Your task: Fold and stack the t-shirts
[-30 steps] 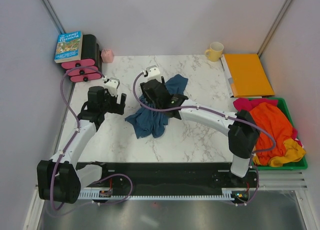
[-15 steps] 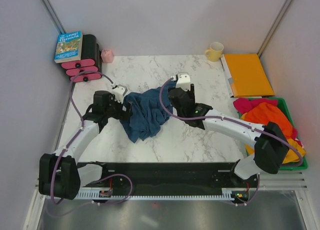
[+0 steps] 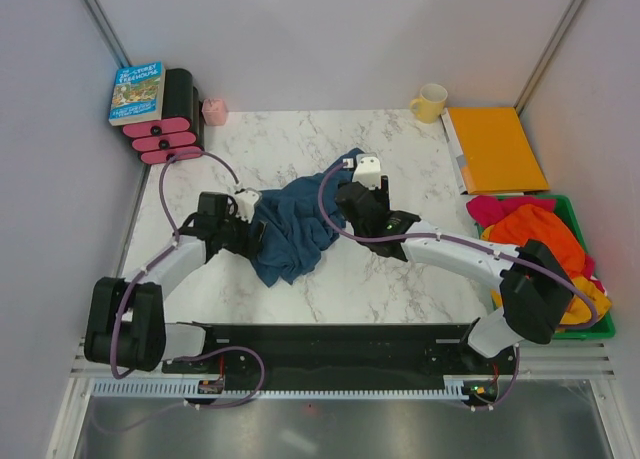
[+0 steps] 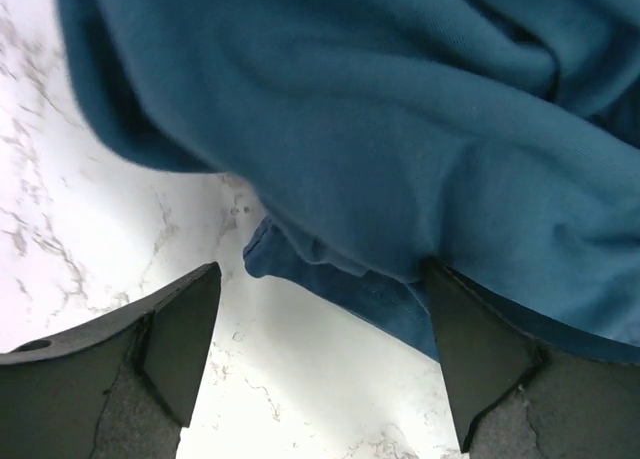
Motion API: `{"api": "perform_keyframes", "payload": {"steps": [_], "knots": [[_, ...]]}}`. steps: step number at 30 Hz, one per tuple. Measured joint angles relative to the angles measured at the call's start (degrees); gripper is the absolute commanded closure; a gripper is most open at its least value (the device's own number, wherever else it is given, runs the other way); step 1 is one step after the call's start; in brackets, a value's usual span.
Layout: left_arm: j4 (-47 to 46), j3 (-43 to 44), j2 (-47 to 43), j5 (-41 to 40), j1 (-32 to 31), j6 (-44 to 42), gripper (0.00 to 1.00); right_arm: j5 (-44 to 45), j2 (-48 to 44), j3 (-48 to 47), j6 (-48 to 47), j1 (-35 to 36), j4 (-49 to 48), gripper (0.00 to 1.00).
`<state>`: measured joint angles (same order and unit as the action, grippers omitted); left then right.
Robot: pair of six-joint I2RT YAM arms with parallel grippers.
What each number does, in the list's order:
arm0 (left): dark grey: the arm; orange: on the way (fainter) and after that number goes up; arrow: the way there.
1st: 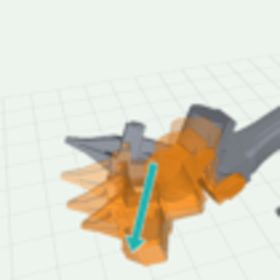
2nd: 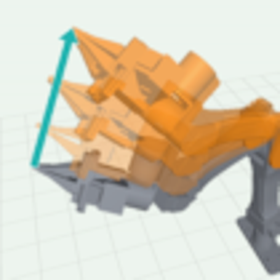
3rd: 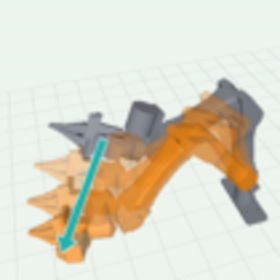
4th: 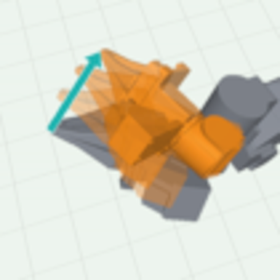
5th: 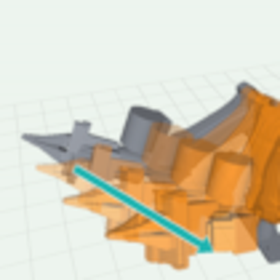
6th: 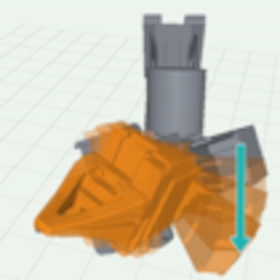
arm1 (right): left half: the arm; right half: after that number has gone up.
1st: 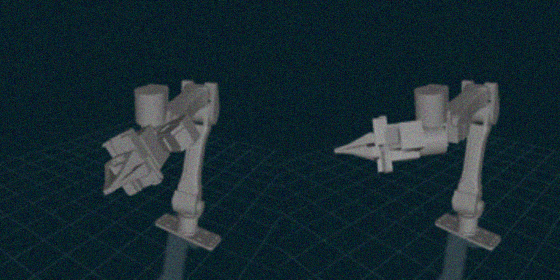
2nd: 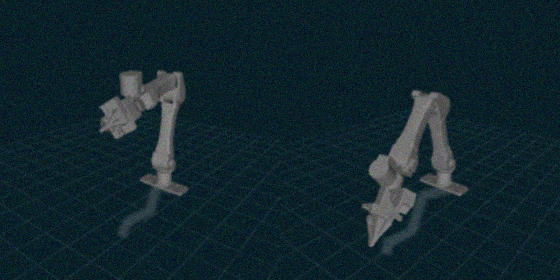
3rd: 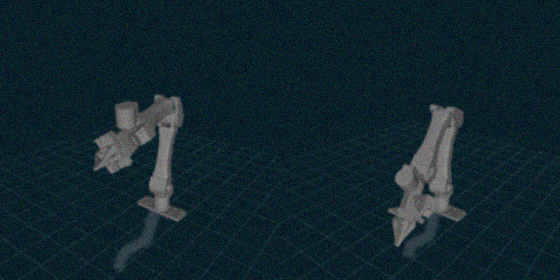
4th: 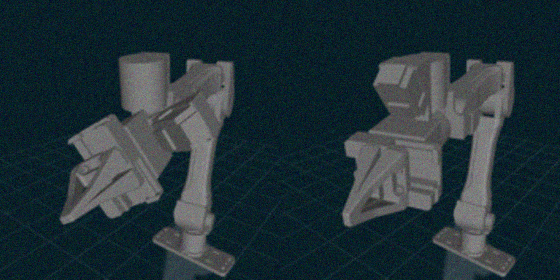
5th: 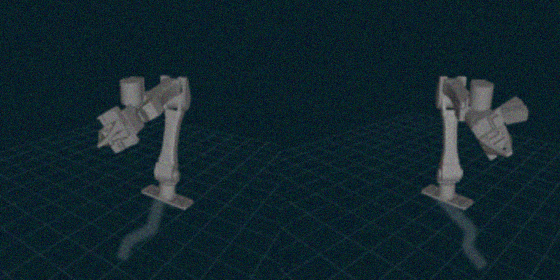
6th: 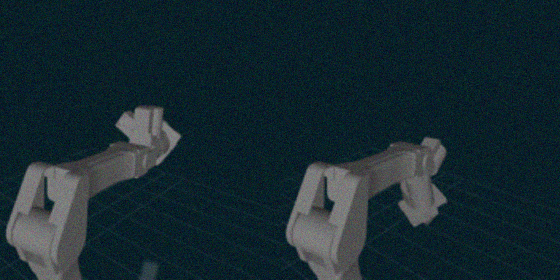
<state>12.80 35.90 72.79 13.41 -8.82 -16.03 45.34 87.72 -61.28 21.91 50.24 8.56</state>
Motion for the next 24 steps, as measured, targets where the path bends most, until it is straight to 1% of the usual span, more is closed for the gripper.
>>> {"api": "perform_keyframes", "payload": {"steps": [2, 7, 11, 15, 19, 23, 24], "knots": [[0.44, 0.35, 2.54, -1.01, 0.00, -0.02, 0.22, -0.04, 0.11, 0.11, 0.35, 0.00, -0.02, 0.34], [0.83, 1.53, 5.33, -2.64, 0.00, -0.04, 0.23, 0.02, 0.11, 0.90, 0.66, 0.00, -0.11, 0.35], [0.55, 1.95, 5.49, -4.37, -0.04, 0.02, 0.13, 0.00, 0.11, 0.94, 0.72, 0.00, -0.24, 0.34], [0.46, 1.97, 4.68, -5.57, -0.04, 0.09, 0.11, -0.04, 0.11, 0.94, 0.79, 0.00, -0.50, 0.34], [0.15, 1.97, 1.36, -5.81, 0.50, 0.15, 0.12, -0.20, 0.11, 0.94, 0.79, 0.00, -0.96, 0.35], [-0.57, 2.21, -0.02, -5.09, 2.43, 0.83, 0.23, -0.22, 0.11, 1.49, 0.81, 0.00, -1.51, 0.35], [-0.59, 2.47, 0.42, -4.79, 3.02, 1.03, 0.24, -0.24, 0.11, 1.79, 0.81, 0.00, -1.57, 0.35]]}}
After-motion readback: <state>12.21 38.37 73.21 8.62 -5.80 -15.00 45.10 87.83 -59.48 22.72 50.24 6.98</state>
